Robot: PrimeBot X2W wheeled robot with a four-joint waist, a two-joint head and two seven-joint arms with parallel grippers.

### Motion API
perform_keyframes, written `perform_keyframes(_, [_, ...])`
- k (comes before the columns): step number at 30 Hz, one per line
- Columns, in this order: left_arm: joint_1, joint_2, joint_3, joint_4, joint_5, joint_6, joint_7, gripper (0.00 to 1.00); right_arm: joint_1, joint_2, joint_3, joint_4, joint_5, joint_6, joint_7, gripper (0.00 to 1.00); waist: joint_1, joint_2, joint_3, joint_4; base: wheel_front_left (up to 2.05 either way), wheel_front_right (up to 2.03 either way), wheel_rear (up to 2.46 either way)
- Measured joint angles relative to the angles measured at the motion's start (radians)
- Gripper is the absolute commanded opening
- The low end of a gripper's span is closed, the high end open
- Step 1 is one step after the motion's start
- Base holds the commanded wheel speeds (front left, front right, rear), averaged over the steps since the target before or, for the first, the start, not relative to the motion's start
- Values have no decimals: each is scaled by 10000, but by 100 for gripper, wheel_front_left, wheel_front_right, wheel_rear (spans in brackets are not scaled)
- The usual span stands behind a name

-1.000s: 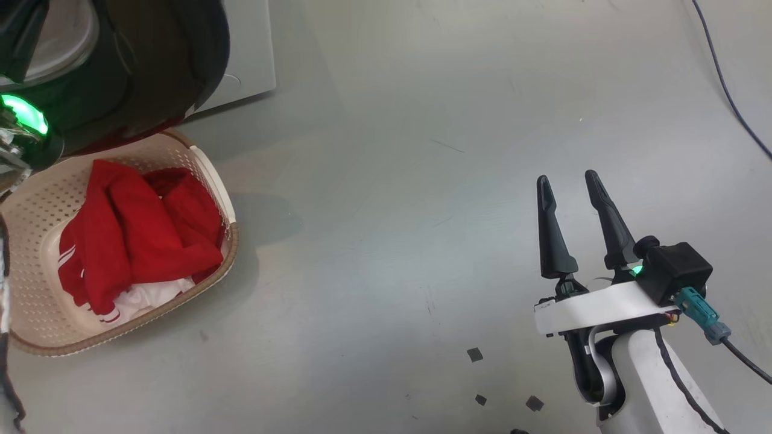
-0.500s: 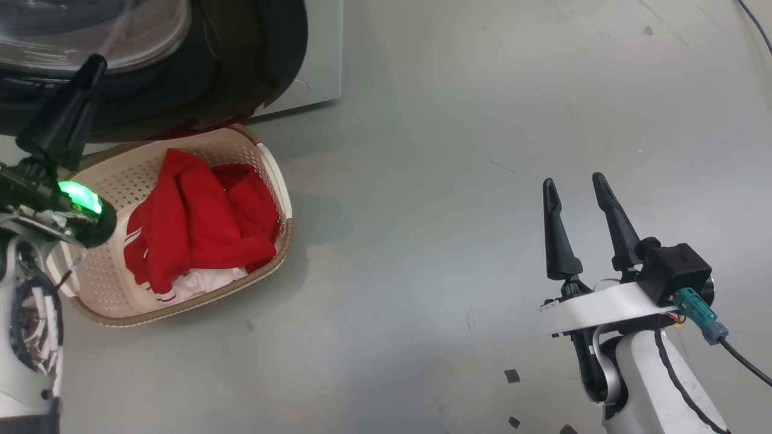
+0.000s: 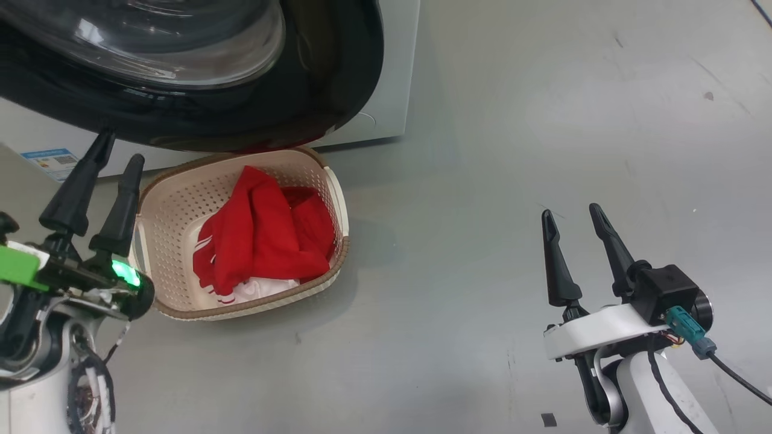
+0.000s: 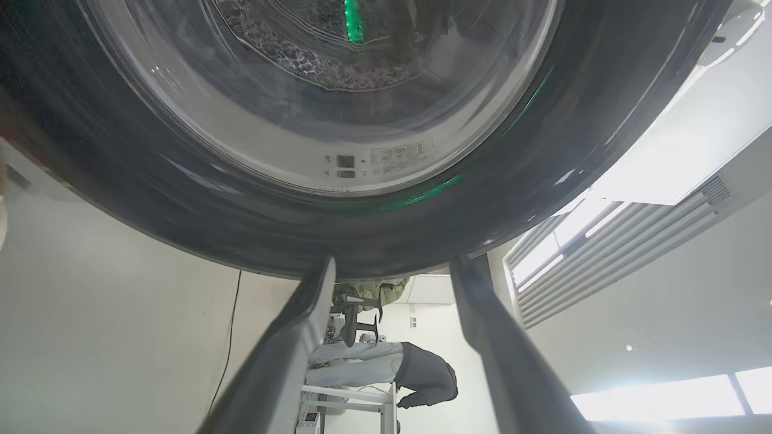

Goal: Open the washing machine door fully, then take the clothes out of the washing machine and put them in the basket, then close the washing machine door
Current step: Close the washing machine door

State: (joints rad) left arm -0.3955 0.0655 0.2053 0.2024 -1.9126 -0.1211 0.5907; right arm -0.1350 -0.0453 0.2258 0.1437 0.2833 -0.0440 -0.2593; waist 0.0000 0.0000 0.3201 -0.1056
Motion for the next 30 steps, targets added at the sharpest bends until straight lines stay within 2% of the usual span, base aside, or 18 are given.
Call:
perform_keyframes(7, [1046,-167,102,-1003,1770,0,-844,100,328,-52,-153,198,-230,71,0,100,0,0,-633,551,0,0,0])
perform_keyframes(13, [1682,13,-320,-2192,4502,0,-1927,100,626,-165,-211,307,-385,123,0,100,0,0,-1182,945,0,0,0])
perform_keyframes(16, [2112,698,-874,-2830,6594,0,-2619,100,674,-163,-196,357,-441,159,0,100,0,0,-1454,1079,0,0,0])
perform_keyframes(20, [2822,1478,-1615,-3346,8713,0,-3655,100,802,-150,-178,359,-535,161,0,100,0,0,-1788,1169,0,0,0])
perform_keyframes(25, [3719,1601,-2075,-3185,10901,-2,-5089,100,1008,-155,-222,353,-571,161,0,100,0,0,-2083,1186,0,0,0])
perform_keyframes(30, [4402,1565,-2259,-2686,12625,0,-6241,100,1116,-153,-316,351,-648,151,0,100,0,0,-2207,1177,0,0,0])
